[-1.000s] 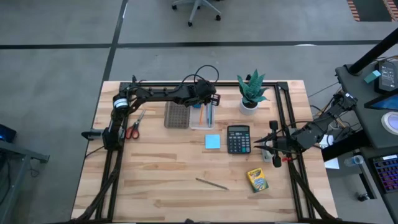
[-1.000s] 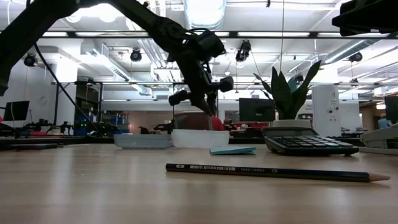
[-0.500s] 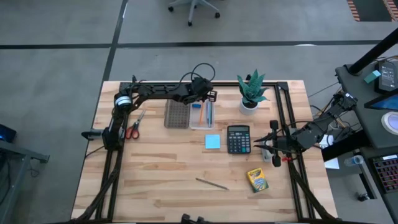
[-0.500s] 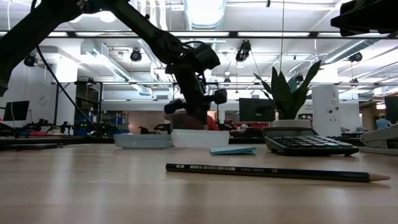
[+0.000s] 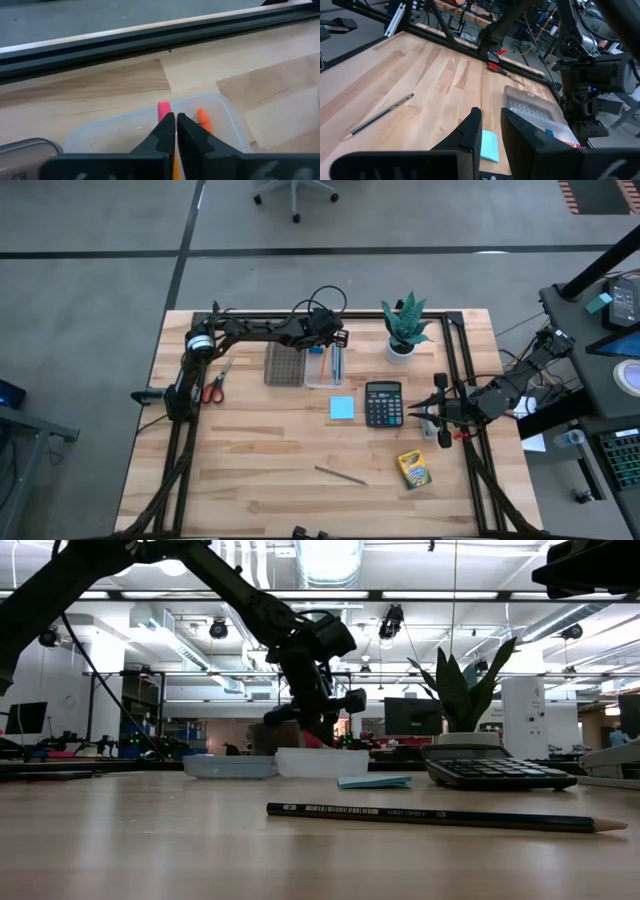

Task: Pack school essentials
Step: Put the orange pencil into the transparent supply box, then put the blue pencil into the transparent supply box

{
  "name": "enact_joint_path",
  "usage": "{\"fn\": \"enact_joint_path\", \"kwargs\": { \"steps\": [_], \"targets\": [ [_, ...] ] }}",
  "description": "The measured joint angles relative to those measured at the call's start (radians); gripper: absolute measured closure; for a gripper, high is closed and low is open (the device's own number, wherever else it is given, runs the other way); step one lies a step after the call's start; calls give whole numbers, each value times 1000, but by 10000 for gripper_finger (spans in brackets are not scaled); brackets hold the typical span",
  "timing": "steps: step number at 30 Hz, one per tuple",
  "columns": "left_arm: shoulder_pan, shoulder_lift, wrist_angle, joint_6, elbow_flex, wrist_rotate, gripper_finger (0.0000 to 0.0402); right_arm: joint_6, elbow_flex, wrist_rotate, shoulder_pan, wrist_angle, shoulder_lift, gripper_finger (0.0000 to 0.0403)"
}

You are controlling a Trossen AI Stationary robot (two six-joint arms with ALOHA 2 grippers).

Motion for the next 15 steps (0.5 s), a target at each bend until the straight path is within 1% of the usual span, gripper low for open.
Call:
{"fn": "enact_joint_path", "kwargs": {
  "steps": [9, 15],
  "targets": [
    [-8, 2, -40, -5, 0, 0, 402, 0, 0, 0, 0, 0, 0, 342],
    [-11, 3, 1, -2, 7, -2, 402, 2, 0, 0, 0, -1, 0, 342]
  ]
}}
